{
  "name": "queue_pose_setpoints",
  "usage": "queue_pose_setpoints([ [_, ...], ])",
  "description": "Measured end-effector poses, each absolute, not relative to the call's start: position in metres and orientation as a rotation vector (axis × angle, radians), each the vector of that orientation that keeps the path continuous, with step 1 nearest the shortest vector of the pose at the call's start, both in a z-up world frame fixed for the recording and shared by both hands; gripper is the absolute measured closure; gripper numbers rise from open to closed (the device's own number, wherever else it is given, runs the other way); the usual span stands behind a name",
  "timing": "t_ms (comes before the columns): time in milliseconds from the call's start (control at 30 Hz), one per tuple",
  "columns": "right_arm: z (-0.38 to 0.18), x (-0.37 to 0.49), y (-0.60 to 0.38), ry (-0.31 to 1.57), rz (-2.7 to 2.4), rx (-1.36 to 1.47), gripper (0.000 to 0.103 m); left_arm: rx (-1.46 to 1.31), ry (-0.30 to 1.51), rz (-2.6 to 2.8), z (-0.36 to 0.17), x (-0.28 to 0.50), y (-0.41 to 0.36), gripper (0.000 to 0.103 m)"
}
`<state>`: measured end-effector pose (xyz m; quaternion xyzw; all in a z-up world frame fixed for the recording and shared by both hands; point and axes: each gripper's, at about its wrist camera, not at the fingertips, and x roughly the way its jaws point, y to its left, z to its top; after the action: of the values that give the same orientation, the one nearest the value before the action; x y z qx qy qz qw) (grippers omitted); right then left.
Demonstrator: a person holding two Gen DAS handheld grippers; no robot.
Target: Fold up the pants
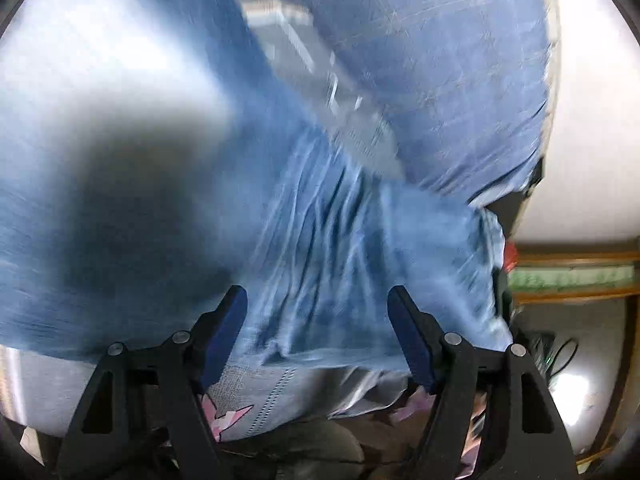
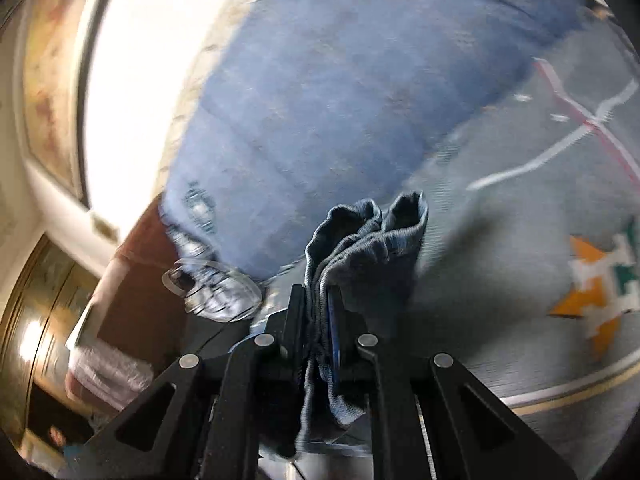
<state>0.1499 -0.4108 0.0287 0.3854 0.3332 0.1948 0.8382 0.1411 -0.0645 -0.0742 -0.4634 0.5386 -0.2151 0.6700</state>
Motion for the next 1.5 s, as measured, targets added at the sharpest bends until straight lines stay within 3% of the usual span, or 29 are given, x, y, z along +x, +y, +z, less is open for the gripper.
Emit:
queue_pose_setpoints([
  [133, 0.043, 0.151, -0.340, 0.711, 0.509, 0.686, 0.094, -1.074, 1.104, -0.431, -0.051, 0.144, -0.003, 0.026],
  [267, 0.025, 0.161, -0.262, 0.803, 0.586, 0.596, 0.094, -1.153, 1.098, -0.348, -0.070, 0.148, 0.044, 0.024],
  [467, -0.032, 0.182, -0.200, 0.930, 0.558, 0.579, 0.093, -1.342, 1.124, -0.326, -0.110, 0.154, 0.069, 0.024],
  [633, -0.064, 0.186, -0.171, 1.019, 0.532, 0.528, 0.092, -1.314, 1.164, -0.385, -0.106, 0.159, 0.054, 0.023],
  [733, -0.076, 0.188, -0.171, 1.046, 0.542, 0.582, 0.083, -1.287, 1.197, -0.381, -0.107, 0.161, 0.053, 0.023],
  [800, -0.077, 0.185, -0.177, 1.075, 0.567, 0.637, 0.062, -1.291, 1.205, -0.375, -0.110, 0.161, 0.054, 0.023],
  [867, -0.062, 0.177, -0.193, 1.027, 0.561, 0.714, 0.049, -1.289, 1.205, -0.381, -0.110, 0.161, 0.056, 0.023],
  [1033, -0.040, 0.170, -0.229, 0.963, 0.463, 0.684, 0.049, -1.258, 1.199, -0.368, -0.110, 0.156, 0.054, 0.024],
  [1167, -0.037, 0.173, -0.268, 0.923, 0.301, 0.654, 0.049, -1.195, 1.200, -0.410, -0.099, 0.152, 0.038, 0.036],
  [1200, -0.037, 0.174, -0.275, 0.921, 0.279, 0.647, 0.053, -1.170, 1.202, -0.402, -0.097, 0.151, 0.036, 0.044],
  [1233, -0.042, 0.178, -0.279, 0.932, 0.271, 0.648, 0.057, -1.119, 1.207, -0.383, -0.096, 0.148, 0.033, 0.053],
  [1267, -0.046, 0.182, -0.279, 0.948, 0.277, 0.654, 0.069, -1.048, 1.219, -0.348, -0.093, 0.148, 0.027, 0.088],
  [1300, -0.052, 0.184, -0.281, 0.977, 0.285, 0.663, 0.084, -1.004, 1.227, -0.331, -0.091, 0.148, 0.023, 0.091],
  [1333, -0.057, 0.186, -0.281, 1.001, 0.276, 0.663, 0.090, -1.022, 1.194, -0.356, -0.087, 0.144, 0.024, 0.091],
  [1500, -0.062, 0.186, -0.278, 1.030, 0.238, 0.647, 0.092, -1.003, 1.173, -0.309, -0.088, 0.141, 0.034, 0.091],
])
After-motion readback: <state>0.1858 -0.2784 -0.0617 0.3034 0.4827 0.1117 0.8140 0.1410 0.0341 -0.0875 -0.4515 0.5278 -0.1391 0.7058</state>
